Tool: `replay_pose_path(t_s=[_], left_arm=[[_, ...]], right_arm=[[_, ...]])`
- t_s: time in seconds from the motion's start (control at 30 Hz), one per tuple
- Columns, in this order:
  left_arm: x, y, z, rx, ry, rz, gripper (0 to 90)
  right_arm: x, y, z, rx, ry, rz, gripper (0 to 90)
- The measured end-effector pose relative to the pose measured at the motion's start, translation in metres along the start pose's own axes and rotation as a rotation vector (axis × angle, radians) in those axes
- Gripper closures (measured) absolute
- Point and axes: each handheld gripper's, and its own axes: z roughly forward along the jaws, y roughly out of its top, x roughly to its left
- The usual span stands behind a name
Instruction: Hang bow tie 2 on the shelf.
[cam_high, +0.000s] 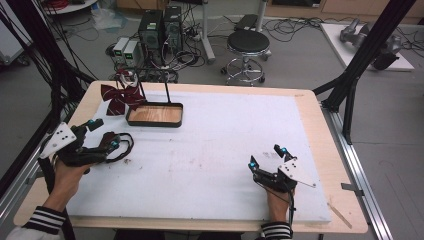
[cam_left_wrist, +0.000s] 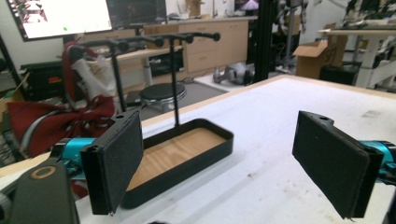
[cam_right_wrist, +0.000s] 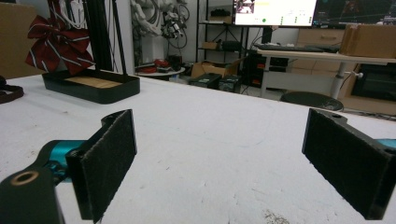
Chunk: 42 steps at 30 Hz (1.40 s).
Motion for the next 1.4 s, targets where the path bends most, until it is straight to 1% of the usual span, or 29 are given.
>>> replay_pose_path(t_s=[0.07, 0.17, 0.27, 0.37, 0.43, 0.6, 0.7, 0.73, 0.87, 0.9, 1.03, 1.17, 1.23, 1.33, 1.4], left_arm=[[0.004, 0.001, -0.003, 0.014, -0.001, -0.009, 16.8], [0.008, 0.003, -0.01, 0.038, 0.015, -0.003, 16.8], [0.014, 0.003, -0.016, 0.073, 0.034, 0.0, 16.8], [0.02, -0.002, -0.021, 0.102, 0.04, -0.027, 16.8], [0.024, -0.006, -0.024, 0.118, 0.048, -0.037, 16.8], [0.031, -0.013, -0.027, 0.167, 0.064, -0.048, 16.8], [0.034, -0.016, -0.029, 0.185, 0.07, -0.048, 16.8], [0.035, -0.017, -0.029, 0.191, 0.072, -0.048, 16.8], [0.039, -0.023, -0.03, 0.237, 0.086, -0.054, 16.8], [0.04, -0.025, -0.029, 0.252, 0.095, -0.062, 16.8], [0.046, -0.031, -0.028, 0.3, 0.105, -0.072, 16.8], [0.049, -0.035, -0.024, 0.342, 0.124, -0.093, 16.8], [0.049, -0.035, -0.021, 0.373, 0.139, -0.111, 16.8], [0.049, -0.035, -0.015, 0.414, 0.163, -0.093, 16.8], [0.049, -0.035, -0.012, 0.432, 0.168, -0.093, 16.8]], right_arm=[[0.0, 0.0, 0.0, 0.0, -0.002, 0.001, 9.3], [0.0, 0.0, 0.0, 0.001, -0.003, 0.003, 9.3], [0.0, 0.0, 0.0, 0.001, -0.004, 0.005, 9.3], [0.0, 0.0, 0.0, 0.001, -0.006, -0.002, 9.3], [0.001, 0.0, 0.0, 0.003, -0.007, -0.004, 9.3], [0.001, 0.0, 0.0, 0.002, -0.008, 0.001, 9.2], [0.001, 0.0, 0.0, 0.0, -0.01, -0.005, 9.2], [0.001, 0.0, 0.0, 0.001, -0.009, 0.0, 9.2], [-0.001, 0.0, -0.001, -0.006, -0.009, 0.013, 9.2], [-0.001, 0.0, -0.001, -0.007, -0.009, 0.014, 9.2], [-0.001, 0.0, -0.002, -0.014, -0.011, 0.011, 9.3], [-0.001, -0.001, -0.002, -0.015, -0.012, 0.02, 9.3], [-0.001, -0.001, -0.002, -0.016, -0.011, 0.016, 9.3], [-0.001, -0.001, -0.003, -0.021, -0.01, 0.017, 9.3], [-0.002, -0.001, -0.003, -0.021, -0.01, 0.021, 9.3]])
